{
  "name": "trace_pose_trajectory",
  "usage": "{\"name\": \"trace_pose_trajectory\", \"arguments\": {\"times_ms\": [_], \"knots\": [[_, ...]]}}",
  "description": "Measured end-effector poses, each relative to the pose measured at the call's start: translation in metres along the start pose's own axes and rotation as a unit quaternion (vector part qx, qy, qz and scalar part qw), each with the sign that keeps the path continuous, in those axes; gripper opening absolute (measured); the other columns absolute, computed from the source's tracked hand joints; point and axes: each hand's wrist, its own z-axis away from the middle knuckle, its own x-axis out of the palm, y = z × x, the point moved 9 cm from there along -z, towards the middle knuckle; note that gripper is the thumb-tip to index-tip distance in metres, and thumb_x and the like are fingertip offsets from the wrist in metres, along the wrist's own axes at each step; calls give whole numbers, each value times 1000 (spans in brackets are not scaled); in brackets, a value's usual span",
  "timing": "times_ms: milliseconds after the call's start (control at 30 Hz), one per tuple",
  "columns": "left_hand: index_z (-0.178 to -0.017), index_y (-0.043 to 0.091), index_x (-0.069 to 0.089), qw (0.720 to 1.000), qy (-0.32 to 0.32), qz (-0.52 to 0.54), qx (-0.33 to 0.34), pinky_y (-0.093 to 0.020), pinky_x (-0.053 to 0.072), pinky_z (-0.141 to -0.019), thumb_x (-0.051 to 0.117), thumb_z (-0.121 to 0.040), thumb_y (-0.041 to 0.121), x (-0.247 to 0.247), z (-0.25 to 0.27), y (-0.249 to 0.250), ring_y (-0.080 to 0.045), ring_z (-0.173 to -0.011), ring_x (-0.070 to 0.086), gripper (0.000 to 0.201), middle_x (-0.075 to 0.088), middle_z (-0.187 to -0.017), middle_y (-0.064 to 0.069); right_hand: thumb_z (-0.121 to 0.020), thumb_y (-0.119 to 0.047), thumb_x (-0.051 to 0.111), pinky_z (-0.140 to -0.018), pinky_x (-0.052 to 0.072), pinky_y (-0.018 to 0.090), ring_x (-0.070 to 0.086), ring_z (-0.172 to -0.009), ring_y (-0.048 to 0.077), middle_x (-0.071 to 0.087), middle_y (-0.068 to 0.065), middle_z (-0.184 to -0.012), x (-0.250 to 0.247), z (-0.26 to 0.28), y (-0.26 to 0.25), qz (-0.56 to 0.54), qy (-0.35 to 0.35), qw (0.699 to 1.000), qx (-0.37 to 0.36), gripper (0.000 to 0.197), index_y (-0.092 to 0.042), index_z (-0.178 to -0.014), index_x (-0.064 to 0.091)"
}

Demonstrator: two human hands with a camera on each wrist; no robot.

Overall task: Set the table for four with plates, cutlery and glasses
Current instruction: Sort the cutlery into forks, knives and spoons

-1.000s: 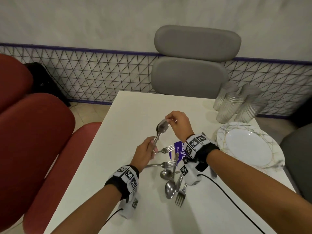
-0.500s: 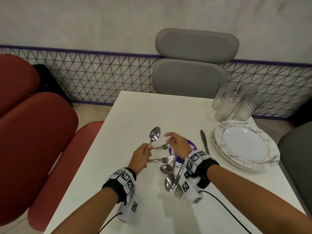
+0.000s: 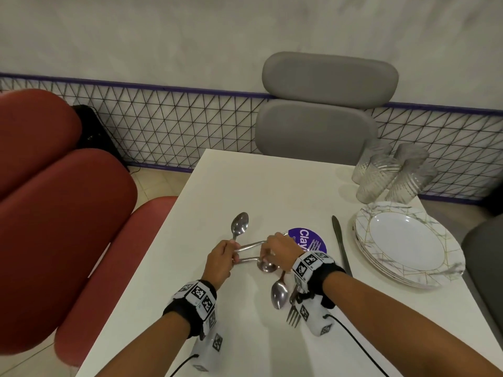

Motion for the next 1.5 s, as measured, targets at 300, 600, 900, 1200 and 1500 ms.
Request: {"name": "trace_pose_trajectory", "arguments": {"times_ms": [300,600,900,1200,1500], "knots": [[-90,17,55,999,7,-11,42,-18,34,-53,33,-101,23,14,-9,8,-8,-68,55,26,65,-79,2,-86,-2,56,-83,47,31,59,-86,22,65,15,-97,-76,-9,-7,-279,237,931,5,15,-3,-96,66],[-91,11,55,996,-62,48,34,-20,44,-60,30,-102,22,46,1,22,-14,-55,49,30,50,-58,-1,-85,4,53,-77,49,32,55,-80,18,59,7,-84,-73,-2,25,-399,353,835,139,16,3,-96,64],[-95,15,54,993,-107,53,18,-20,28,-42,31,-102,33,62,12,26,-6,-40,35,30,42,-60,3,-93,-1,39,-73,49,33,60,-96,28,57,10,-111,-46,-5,20,-413,229,865,170,40,-14,-130,44],[-82,15,57,992,-117,-4,-44,-16,21,-38,35,-100,32,53,8,17,-4,-38,26,33,38,-57,5,-91,-7,50,-53,49,19,59,-52,8,61,10,-85,-38,-2,41,-473,193,843,166,33,-12,-124,49],[-71,18,54,998,-22,-48,-25,-21,26,-46,38,-97,35,28,-7,9,-11,-54,37,36,47,-63,3,-77,-31,68,-91,47,36,53,-99,21,63,-1,-105,52,32,19,92,-220,971,3,35,-26,-110,58]]}}
